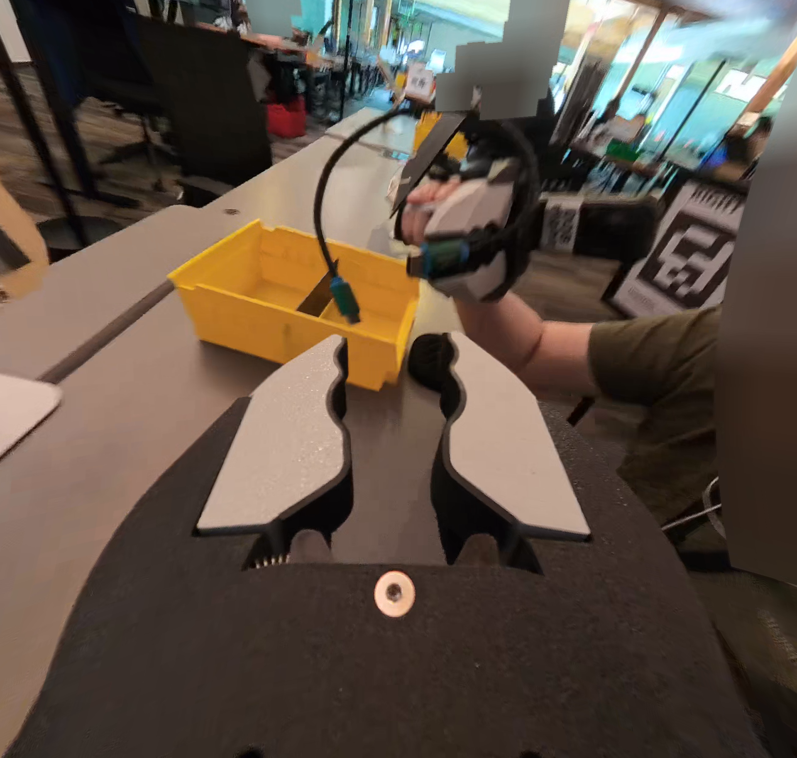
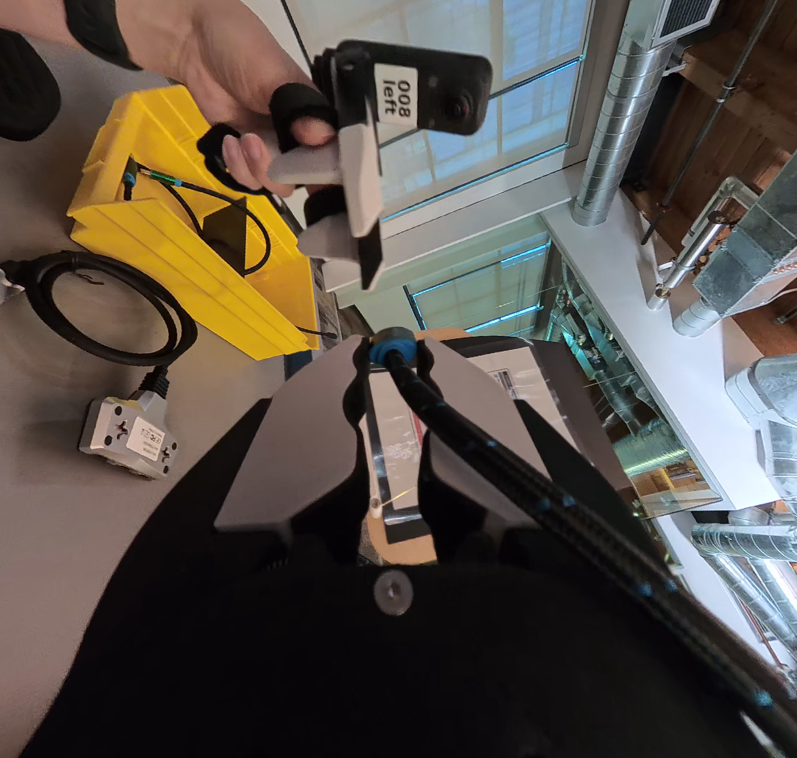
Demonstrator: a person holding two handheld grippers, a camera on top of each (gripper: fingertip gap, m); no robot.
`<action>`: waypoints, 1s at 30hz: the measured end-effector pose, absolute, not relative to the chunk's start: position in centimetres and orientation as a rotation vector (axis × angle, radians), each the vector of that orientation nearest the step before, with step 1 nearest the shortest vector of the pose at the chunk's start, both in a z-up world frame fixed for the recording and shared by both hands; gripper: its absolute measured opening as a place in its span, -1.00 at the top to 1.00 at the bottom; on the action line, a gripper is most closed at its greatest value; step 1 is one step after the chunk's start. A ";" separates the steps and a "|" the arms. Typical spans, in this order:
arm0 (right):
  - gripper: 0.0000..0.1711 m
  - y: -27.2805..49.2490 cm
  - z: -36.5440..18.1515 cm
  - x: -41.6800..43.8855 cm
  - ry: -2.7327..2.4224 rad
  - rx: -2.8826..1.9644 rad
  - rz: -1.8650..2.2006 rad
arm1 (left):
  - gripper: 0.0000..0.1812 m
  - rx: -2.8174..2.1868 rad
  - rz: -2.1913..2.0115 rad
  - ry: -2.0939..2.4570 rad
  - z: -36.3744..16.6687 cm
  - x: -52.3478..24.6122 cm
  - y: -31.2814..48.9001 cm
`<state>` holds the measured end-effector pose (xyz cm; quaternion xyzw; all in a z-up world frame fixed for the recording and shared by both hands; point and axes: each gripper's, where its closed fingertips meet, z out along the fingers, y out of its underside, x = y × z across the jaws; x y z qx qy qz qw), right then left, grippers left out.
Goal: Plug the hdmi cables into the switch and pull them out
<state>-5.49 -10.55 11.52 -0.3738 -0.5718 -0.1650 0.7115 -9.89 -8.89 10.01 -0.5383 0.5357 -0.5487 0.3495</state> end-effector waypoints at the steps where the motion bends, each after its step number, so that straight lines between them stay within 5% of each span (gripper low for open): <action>1: 0.75 -10.7 11.9 -5.2 -1.257 -0.826 -0.376 | 0.56 -1.407 -1.350 1.431 9.4 -10.2 -8.9; 21: 0.75 -11.9 17.0 1.6 -1.059 -0.842 -0.446 | 0.20 -1.569 -0.079 1.913 -8.7 -6.6 -5.3; 30: 0.75 -12.6 18.8 4.6 -0.973 -0.840 -0.445 | 0.30 -1.514 0.117 1.867 -11.8 -6.7 -4.0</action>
